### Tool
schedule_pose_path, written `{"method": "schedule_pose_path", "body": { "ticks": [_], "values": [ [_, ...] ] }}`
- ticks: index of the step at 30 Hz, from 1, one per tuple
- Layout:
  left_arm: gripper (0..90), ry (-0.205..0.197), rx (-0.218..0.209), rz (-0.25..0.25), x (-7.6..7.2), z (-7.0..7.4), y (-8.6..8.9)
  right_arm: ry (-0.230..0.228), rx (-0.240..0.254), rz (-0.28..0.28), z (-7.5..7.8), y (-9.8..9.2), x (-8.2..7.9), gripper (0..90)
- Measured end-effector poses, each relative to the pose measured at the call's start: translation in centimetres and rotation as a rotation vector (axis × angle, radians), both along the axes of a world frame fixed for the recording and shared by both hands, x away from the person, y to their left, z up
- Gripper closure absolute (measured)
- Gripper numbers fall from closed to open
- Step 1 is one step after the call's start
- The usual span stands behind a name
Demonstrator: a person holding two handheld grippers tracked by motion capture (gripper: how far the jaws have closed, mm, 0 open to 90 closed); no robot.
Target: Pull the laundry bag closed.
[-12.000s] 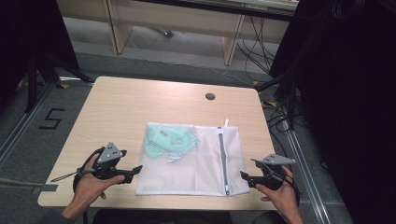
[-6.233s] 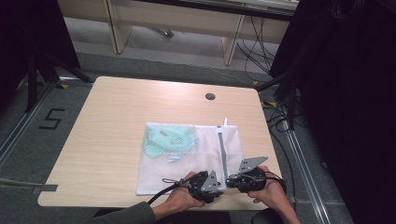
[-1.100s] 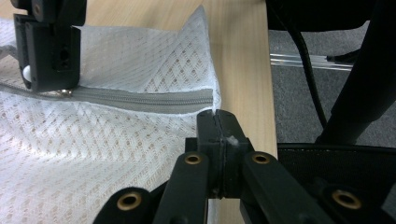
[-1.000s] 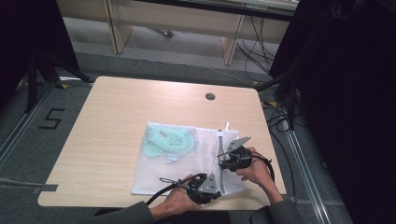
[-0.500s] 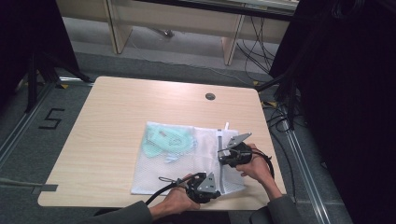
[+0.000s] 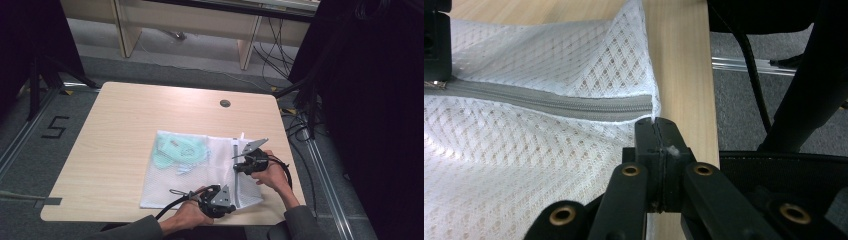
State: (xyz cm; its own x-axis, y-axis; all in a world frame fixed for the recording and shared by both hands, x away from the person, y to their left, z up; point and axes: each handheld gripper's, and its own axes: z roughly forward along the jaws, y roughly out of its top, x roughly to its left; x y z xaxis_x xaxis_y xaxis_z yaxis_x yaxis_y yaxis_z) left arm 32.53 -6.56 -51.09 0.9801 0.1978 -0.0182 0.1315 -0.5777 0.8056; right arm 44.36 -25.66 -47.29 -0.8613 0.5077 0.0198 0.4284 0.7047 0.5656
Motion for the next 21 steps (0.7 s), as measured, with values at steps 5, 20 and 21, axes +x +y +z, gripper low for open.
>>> {"method": "schedule_pose_path", "body": {
  "ticks": [5, 20, 21],
  "values": [
    [89.6, 0.009, 0.002, -0.027, -0.1, -0.1, -0.1, -0.002, -0.002, -0.026, 0.0, -0.1, 0.6, 86.4],
    [89.6, 0.013, -0.005, -0.026, 0.1, 0.1, 0.0, 0.000, -0.008, -0.045, -0.5, -0.2, 2.1, 86.4],
    [89.6, 0.014, -0.004, -0.023, 0.1, 0.0, 0.0, 0.011, -0.020, -0.042, -0.4, -0.3, 2.2, 86.3]
  ]
}}
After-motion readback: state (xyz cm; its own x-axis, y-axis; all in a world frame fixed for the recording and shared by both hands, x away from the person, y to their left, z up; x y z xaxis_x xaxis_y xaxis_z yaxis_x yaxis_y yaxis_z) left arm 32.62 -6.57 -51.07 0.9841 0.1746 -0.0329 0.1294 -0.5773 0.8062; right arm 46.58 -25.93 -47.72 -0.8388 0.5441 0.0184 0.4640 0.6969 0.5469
